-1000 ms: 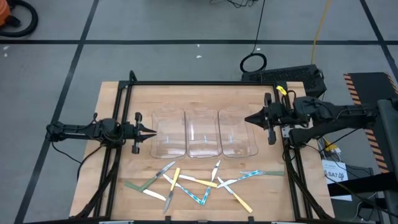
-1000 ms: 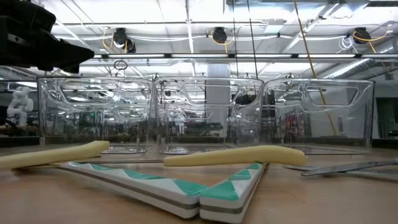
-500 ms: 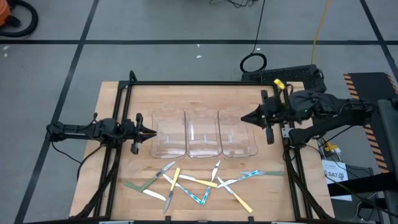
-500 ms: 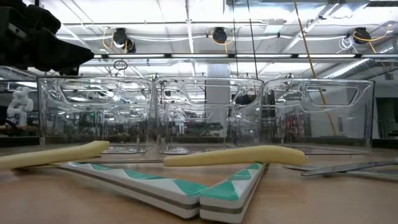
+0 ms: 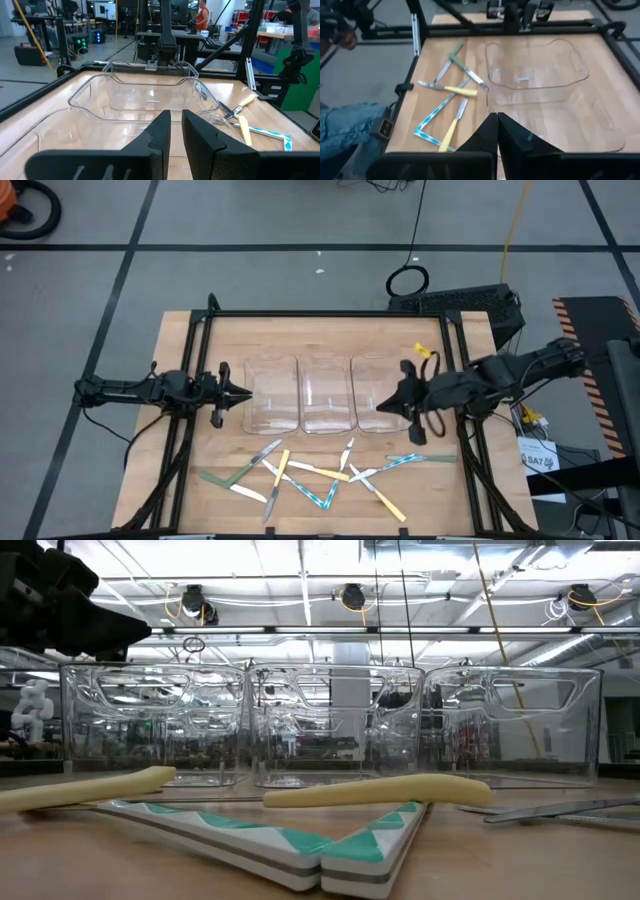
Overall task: Sort silverware by color (type)
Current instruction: Put the right blue knife into the middle transparent bin
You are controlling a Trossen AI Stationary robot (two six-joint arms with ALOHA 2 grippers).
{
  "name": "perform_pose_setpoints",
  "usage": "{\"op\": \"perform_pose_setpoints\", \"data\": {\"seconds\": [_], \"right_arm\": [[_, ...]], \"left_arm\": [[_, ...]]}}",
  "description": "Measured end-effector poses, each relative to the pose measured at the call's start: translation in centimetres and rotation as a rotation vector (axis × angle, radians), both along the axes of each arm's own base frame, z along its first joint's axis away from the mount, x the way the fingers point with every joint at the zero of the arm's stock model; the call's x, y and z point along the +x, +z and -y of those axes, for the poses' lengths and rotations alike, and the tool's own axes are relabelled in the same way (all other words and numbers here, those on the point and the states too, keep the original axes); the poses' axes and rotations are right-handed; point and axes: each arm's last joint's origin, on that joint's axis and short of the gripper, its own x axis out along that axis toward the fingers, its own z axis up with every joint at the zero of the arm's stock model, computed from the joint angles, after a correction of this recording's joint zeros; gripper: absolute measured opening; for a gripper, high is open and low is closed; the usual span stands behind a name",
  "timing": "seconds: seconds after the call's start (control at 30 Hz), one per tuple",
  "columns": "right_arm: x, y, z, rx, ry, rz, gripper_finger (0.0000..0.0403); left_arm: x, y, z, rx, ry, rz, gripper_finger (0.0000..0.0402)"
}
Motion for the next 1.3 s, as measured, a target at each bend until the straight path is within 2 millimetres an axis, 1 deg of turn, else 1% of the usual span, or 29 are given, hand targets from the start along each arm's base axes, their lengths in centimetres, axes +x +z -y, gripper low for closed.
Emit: {"op": "perform_pose_setpoints", "data": {"seconds": [0.1,0.3,0.43,0.6,0.67,0.77,0.9,1.0,1.1,1.17,1.3], "right_arm": [[0.6,-0.8,-0.9,-0.016,0.028,-0.042,0.0002],[1.7,-2.4,-3.1,-0.072,0.059,-0.107,0.0002],[1.9,-3.2,-4.5,-0.061,0.050,-0.137,0.0002],[2.3,-4.5,-6.3,-0.016,0.039,-0.188,0.0002],[2.5,-5.0,-6.9,-0.005,0.034,-0.208,0.0002],[3.0,-5.9,-7.7,0.008,0.020,-0.241,0.0002],[3.6,-7.1,-8.6,0.018,0.004,-0.279,0.0002],[4.0,-8.1,-9.4,0.016,0.001,-0.311,0.0002],[4.4,-9.1,-10.2,0.009,-0.004,-0.343,0.0002],[4.5,-9.7,-10.6,0.006,-0.005,-0.360,0.0002],[4.7,-10.8,-11.5,-0.011,0.008,-0.391,0.0002]], "left_arm": [[0.0,0.0,0.0,-0.026,0.001,-0.004,0.0056],[0.0,0.0,0.0,-0.018,0.001,-0.001,0.0056],[0.1,0.2,0.0,-0.014,0.003,0.024,0.0056],[0.0,1.1,0.0,0.035,0.008,0.082,0.0056],[-0.3,2.3,-0.1,0.037,0.027,0.075,0.0056],[-0.9,4.9,-0.2,0.035,0.041,0.033,0.0056],[-1.4,9.0,-0.1,0.015,0.026,-0.026,0.0056],[-1.1,11.8,0.2,-0.025,-0.007,-0.086,0.0056],[-0.2,14.1,0.8,-0.065,-0.073,-0.134,0.0056],[0.7,15.0,1.4,-0.063,-0.117,-0.158,0.0056],[2.6,15.5,3.0,-0.054,-0.205,-0.199,0.0056]]}}
